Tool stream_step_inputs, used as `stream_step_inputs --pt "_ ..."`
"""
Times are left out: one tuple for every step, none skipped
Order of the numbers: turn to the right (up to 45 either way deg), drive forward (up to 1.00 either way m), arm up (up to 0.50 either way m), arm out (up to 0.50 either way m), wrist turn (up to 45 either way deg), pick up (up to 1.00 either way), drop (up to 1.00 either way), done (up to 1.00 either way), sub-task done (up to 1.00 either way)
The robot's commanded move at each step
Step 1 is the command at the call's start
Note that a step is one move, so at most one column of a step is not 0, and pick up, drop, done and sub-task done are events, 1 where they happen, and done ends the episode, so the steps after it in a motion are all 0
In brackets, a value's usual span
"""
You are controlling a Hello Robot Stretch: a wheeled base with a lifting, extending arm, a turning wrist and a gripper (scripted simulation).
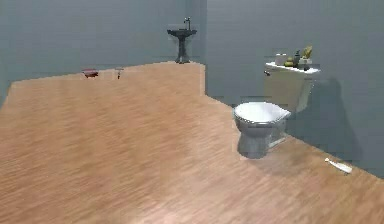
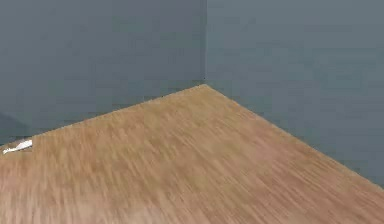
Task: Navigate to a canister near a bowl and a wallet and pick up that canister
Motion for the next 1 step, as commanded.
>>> stream_step_inputs --pt "0.0 1.00 0.00 0.00 0.0 0.00 0.00 0.00 0.00"
